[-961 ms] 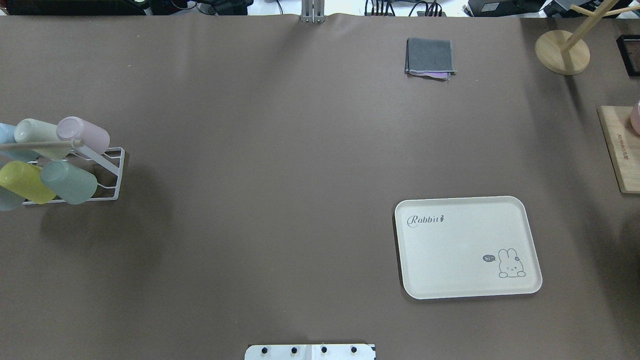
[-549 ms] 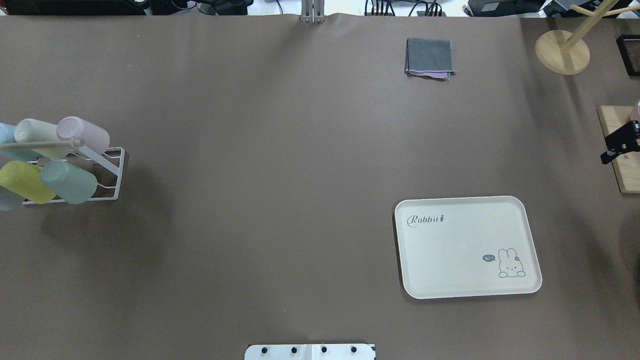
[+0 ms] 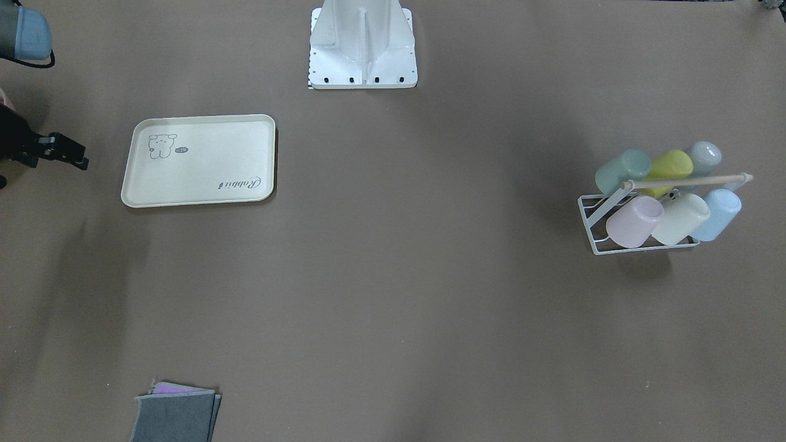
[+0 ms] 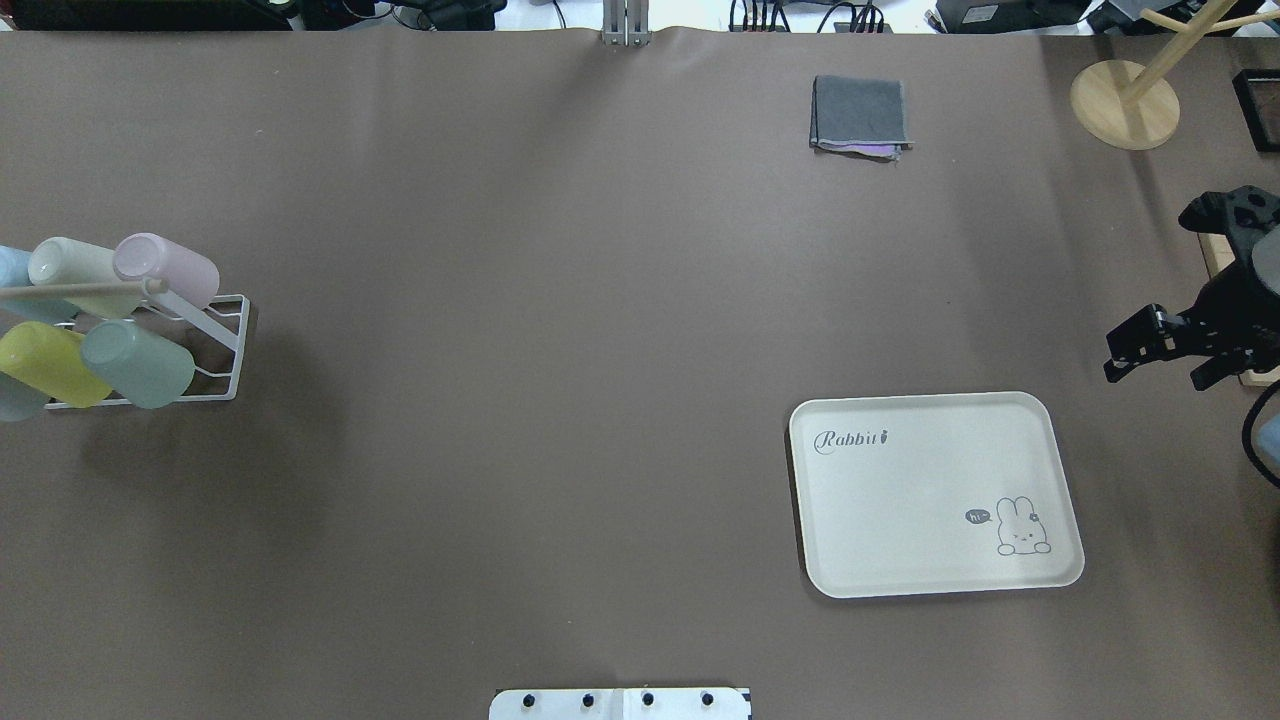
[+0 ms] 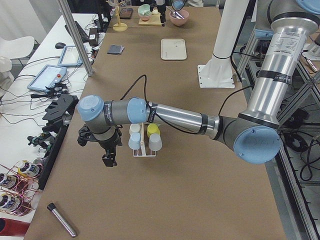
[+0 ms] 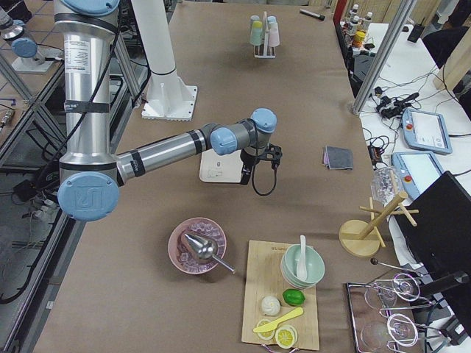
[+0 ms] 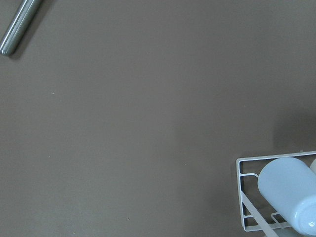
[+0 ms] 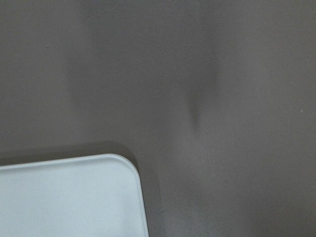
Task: Pick up and place green cup on tray
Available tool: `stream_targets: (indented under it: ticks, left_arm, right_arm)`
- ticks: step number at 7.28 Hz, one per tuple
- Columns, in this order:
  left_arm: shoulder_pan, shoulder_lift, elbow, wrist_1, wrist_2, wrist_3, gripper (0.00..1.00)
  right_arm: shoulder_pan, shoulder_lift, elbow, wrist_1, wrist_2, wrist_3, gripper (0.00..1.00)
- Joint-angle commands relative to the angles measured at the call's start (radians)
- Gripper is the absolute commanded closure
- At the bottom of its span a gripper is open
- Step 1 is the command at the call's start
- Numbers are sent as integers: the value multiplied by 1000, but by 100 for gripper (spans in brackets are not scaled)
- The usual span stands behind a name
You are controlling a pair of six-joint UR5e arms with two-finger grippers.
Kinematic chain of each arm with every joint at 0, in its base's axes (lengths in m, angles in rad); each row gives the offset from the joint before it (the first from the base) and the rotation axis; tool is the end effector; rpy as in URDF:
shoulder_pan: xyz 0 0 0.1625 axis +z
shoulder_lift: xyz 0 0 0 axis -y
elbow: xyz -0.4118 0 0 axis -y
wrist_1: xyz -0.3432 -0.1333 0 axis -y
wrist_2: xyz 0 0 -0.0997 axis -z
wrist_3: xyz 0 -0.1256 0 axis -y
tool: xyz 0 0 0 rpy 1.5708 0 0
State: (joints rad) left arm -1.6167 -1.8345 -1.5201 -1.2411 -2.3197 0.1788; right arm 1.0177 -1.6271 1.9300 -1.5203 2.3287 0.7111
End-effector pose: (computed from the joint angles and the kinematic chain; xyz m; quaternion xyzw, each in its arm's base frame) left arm -0.0721 -0.5283 0.5905 -0.0130 0.3689 0.0404 0.9285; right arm -0.1857 -0.3901 0.5224 -0.0834 -0.3903 0.0074 0.9169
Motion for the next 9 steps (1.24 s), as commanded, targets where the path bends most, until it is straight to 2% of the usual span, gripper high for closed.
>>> stream_targets:
  ticks: [1,4,6,8,9]
  left_arm:
    - [0,12,12,-6,2,-1,2]
    - [0,14,8,-9,-1,-4,2]
    - [-6,47,-59,-4,2,1,2]
    - [-5,73,-116,-9,3,-2,2]
    - [0,102,-109,-42,2,-10,2]
  right_arm:
    - [-102,-30,-5,130,-76,90,2]
    - [-156,-30,-31,211,-101,105,3]
    - [-182,-28,-57,259,-107,105,6]
    - [-202,-27,-107,302,-108,105,13]
    - [-209,-23,-124,304,-106,105,18]
